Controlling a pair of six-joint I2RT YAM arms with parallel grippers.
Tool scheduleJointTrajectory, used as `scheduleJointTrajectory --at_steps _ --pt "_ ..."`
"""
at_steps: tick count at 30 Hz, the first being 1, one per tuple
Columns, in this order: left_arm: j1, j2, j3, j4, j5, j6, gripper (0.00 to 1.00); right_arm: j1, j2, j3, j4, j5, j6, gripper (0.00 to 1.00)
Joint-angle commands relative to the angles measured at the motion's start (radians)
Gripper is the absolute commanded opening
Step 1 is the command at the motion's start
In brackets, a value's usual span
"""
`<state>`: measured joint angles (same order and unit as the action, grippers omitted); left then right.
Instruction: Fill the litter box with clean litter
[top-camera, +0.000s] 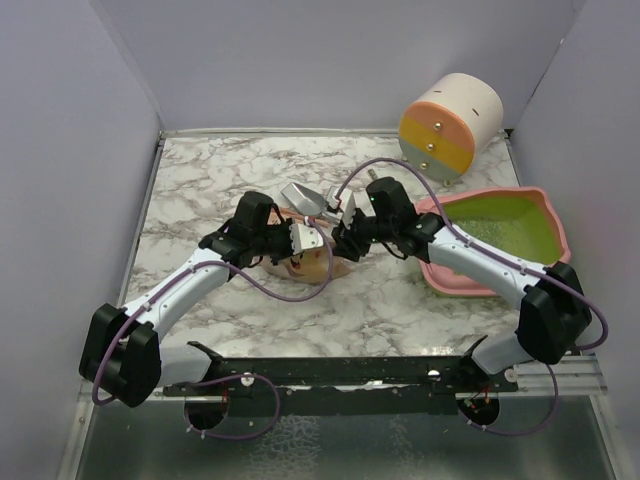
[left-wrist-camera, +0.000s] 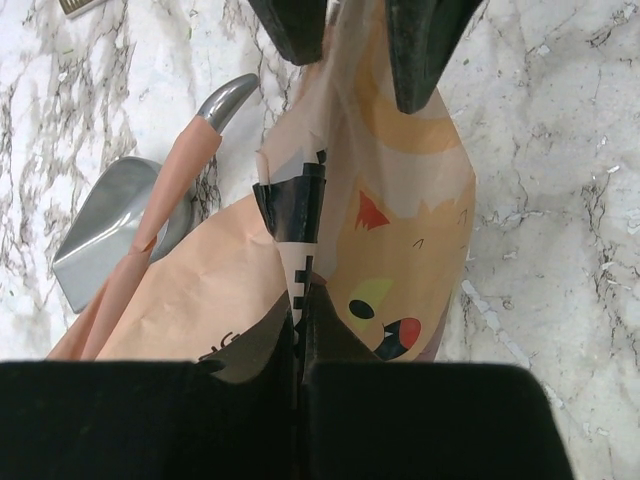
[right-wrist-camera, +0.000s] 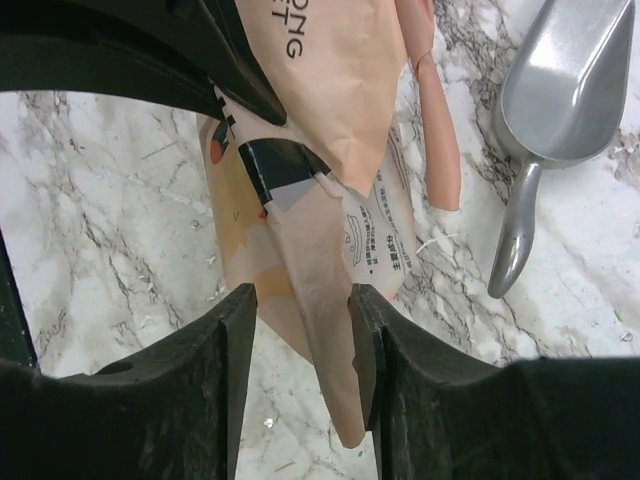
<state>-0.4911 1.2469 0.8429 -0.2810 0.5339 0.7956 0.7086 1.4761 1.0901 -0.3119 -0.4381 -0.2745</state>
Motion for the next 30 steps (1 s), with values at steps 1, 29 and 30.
scheduleJointTrajectory --at_steps 1,29,30 --pt "0.011 -0.023 0.072 0.102 -0.034 -0.046 0.0 0.001 0.036 0.012 -0.038 0.05 -0.004 0.34" --pt "0.008 -0.005 0.05 0.315 -0.256 -0.54 0.0 -0.296 0.205 0.384 -0.094 0.449 0.36 0.55" --pt "0.007 -0.004 0.05 0.324 -0.248 -0.547 0.0 -0.335 0.252 0.414 -0.093 0.411 0.37 0.55"
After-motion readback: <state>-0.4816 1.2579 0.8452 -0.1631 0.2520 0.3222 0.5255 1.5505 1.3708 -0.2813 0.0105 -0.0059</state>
